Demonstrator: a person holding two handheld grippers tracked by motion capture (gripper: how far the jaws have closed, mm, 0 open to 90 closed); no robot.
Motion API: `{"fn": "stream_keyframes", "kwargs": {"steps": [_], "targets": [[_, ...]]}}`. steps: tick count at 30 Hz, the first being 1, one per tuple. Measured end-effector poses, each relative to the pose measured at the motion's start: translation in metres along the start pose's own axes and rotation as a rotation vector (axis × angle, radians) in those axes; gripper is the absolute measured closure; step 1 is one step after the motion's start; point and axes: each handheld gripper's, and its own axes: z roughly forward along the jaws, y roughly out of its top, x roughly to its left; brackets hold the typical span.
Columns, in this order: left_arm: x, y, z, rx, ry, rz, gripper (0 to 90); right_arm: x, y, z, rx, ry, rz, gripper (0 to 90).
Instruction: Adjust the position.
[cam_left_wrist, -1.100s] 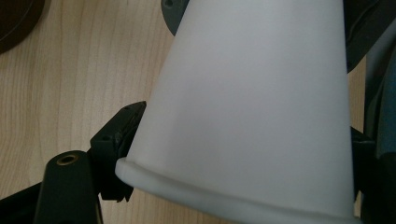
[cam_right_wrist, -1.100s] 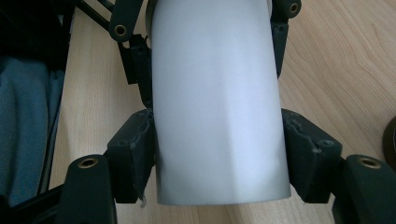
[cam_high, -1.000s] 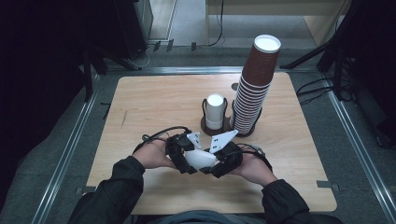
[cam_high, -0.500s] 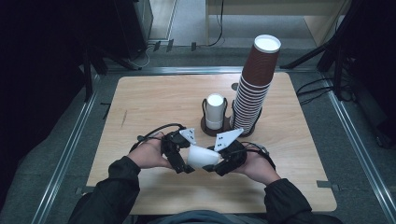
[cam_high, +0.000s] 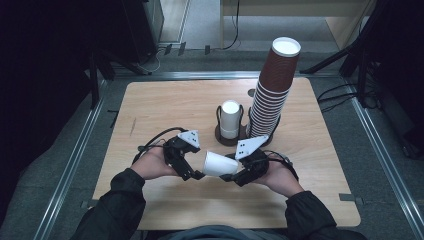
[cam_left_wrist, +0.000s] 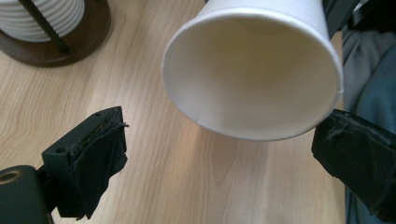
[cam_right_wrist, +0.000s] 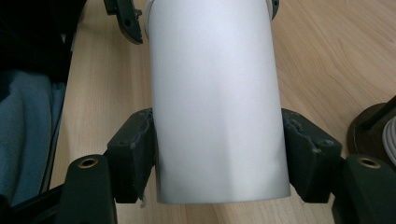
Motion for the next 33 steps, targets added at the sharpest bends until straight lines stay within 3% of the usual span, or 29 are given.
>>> {"fn": "stream_keyframes", "kwargs": {"steps": [6, 11, 21, 27, 33], "targets": [[-0.0004, 0.0014, -0.0038, -0.096, -0.05, -0.03, 3.4, 0.0006, 0.0006, -0.0046, -0.035, 0.016, 0.01, 32.8], [-0.0037, 0.0036, -0.0031, -0.141, -0.066, -0.018, 6.9, 0.0003, 0.0012, -0.0057, -0.062, 0.034, 0.012, 32.8], [-0.0062, 0.006, -0.0012, -0.177, -0.112, -0.024, 7.8, 0.0013, 0.0049, -0.006, -0.117, 0.074, 0.023, 32.7], [-0.0053, 0.0052, -0.0042, -0.2, -0.134, -0.029, 19.5, 0.0021, 0.0056, -0.004, -0.121, 0.093, 0.03, 32.8], [-0.0039, 0.0051, -0.006, -0.214, -0.152, -0.038, 22.9, 0.0007, 0.0052, -0.0055, -0.13, 0.102, 0.037, 33.1]]}}
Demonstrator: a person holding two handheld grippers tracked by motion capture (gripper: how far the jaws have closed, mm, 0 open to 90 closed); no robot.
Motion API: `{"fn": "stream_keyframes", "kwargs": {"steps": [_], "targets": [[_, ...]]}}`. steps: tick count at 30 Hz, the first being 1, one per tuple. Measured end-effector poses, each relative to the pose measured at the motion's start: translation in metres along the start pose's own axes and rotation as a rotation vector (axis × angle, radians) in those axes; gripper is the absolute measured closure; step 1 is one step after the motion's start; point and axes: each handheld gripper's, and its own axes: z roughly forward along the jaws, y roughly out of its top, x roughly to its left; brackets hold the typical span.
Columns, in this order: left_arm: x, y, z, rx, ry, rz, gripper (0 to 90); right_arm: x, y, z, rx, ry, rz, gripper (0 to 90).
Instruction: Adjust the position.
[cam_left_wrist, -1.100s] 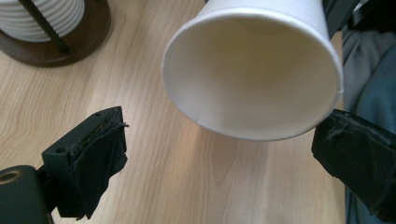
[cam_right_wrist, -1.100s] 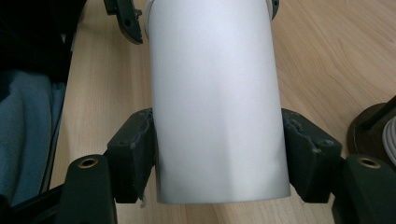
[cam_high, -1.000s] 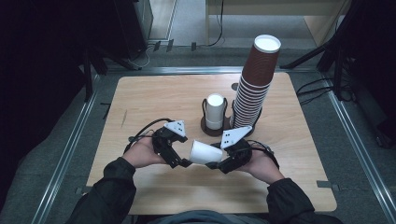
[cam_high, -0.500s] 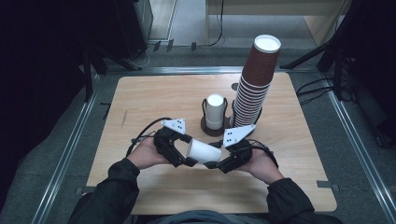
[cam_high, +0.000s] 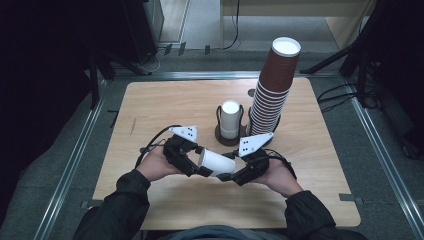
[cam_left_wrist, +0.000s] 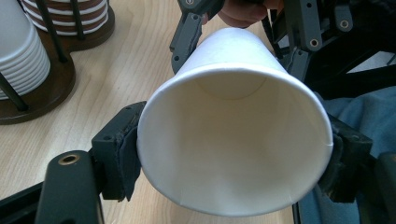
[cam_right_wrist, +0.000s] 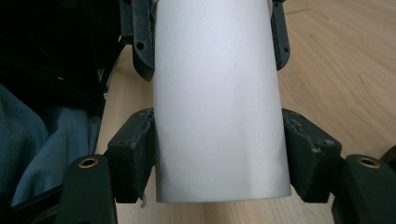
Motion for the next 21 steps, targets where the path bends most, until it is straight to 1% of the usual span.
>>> {"fn": "stream_keyframes", "kwargs": {"steps": [6, 9, 11, 13, 14, 16, 17, 19, 20, 21], "targets": [[0.0, 0.0, 0.0, 0.01, -0.006, 0.003, 24.3, 0.001, 0.0, 0.0, 0.005, 0.002, -0.001, 33.1], [0.0, 0.0, -0.002, 0.008, -0.009, -0.002, 24.4, 0.001, 0.0, 0.0, 0.004, -0.003, -0.004, 30.7], [0.001, 0.0, -0.003, 0.006, -0.008, -0.005, 24.4, 0.0, 0.0, 0.0, 0.014, -0.006, 0.018, 25.7], [0.001, 0.0, -0.004, 0.007, -0.005, -0.01, 24.4, -0.001, 0.0, 0.0, 0.029, 0.002, 0.044, 23.8], [0.001, 0.0, -0.004, 0.012, -0.008, -0.008, 24.4, -0.001, 0.0, 0.0, 0.031, -0.001, 0.047, 23.4], [0.0, 0.0, -0.005, 0.025, 0.003, -0.003, 24.4, -0.001, 0.0, 0.0, 0.036, 0.003, 0.051, 23.2], [0.0, 0.0, -0.006, 0.035, 0.015, 0.003, 24.4, -0.001, 0.0, 0.001, 0.044, 0.002, 0.05, 22.9], [0.0, 0.001, -0.008, 0.044, 0.024, 0.007, 24.4, -0.001, -0.001, 0.001, 0.061, -0.001, 0.048, 22.6], [0.0, 0.001, -0.009, 0.047, 0.032, 0.01, 24.4, -0.001, -0.002, 0.003, 0.078, -0.008, 0.04, 22.6], [0.0, 0.001, -0.01, 0.054, 0.039, 0.012, 24.4, -0.001, -0.002, 0.003, 0.078, -0.008, 0.04, 22.6]]}}
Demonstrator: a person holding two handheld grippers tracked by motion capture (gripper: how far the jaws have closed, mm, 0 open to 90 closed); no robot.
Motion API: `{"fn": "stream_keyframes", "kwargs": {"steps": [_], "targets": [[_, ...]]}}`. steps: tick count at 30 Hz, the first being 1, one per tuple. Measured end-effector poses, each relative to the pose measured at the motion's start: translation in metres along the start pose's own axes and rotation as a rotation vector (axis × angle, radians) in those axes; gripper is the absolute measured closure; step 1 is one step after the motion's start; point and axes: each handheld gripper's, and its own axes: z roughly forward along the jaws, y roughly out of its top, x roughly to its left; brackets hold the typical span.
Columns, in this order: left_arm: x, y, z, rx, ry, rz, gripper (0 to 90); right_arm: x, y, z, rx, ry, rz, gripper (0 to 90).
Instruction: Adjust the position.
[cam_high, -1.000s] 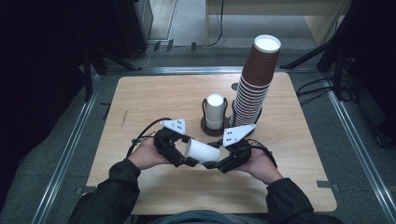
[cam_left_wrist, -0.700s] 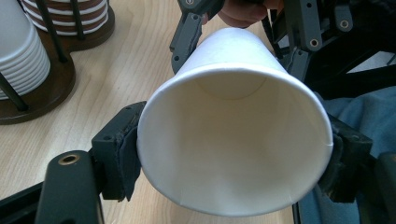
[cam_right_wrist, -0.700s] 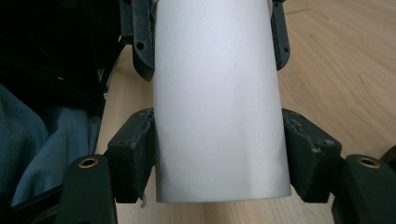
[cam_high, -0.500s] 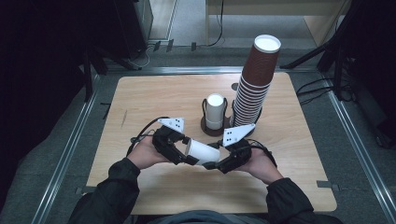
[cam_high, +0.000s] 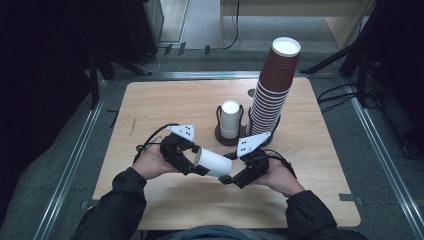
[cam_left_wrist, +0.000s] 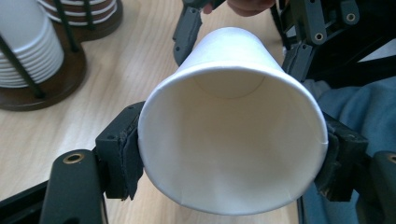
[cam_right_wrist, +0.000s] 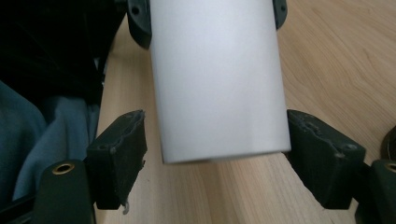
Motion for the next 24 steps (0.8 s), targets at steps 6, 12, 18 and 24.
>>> {"fn": "stream_keyframes", "kwargs": {"steps": [6, 12, 18, 24], "targets": [[0.001, 0.001, -0.004, 0.053, 0.035, 0.02, 24.4, -0.002, -0.002, 0.002, 0.025, -0.032, -0.003, 22.6], [0.003, 0.003, -0.003, 0.095, 0.066, 0.036, 24.3, -0.004, -0.004, 0.003, 0.05, -0.053, 0.01, 22.7], [0.003, 0.004, 0.003, 0.169, 0.106, 0.057, 24.2, -0.005, -0.006, 0.004, 0.081, -0.06, 0.002, 24.0], [0.004, 0.007, 0.011, 0.211, 0.123, 0.062, 24.3, -0.005, -0.006, 0.007, 0.089, -0.067, 0.005, 24.0]]}}
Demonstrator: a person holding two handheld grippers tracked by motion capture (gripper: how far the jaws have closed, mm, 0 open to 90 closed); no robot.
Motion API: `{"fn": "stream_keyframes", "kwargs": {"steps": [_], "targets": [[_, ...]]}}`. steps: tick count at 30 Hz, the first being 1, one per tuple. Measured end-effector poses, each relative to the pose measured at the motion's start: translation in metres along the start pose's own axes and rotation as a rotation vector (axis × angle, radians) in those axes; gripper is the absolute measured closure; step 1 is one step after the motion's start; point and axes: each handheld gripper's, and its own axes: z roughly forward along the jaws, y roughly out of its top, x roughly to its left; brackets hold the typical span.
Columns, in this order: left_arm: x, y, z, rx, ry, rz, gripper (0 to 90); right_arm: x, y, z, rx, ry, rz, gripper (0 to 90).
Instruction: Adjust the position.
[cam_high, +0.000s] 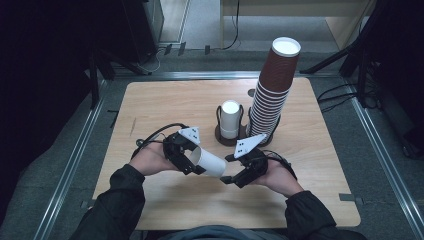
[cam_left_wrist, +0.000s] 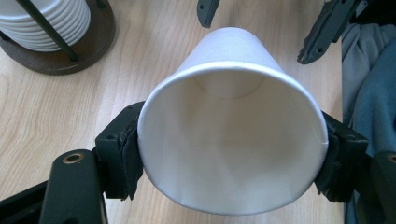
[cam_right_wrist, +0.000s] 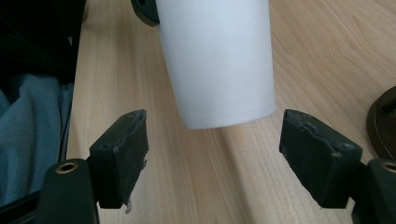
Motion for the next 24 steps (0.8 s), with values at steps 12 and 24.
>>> {"fn": "stream_keyframes", "kwargs": {"steps": [12, 24], "targets": [[-0.007, 0.012, 0.017, 0.071, 0.004, 0.026, 24.3, 0.0, -0.001, 0.007, 0.042, -0.012, -0.003, 24.0], [-0.018, 0.021, 0.023, 0.079, -0.023, 0.054, 24.1, 0.005, 0.002, 0.019, 0.07, 0.013, -0.023, 26.1]]}}
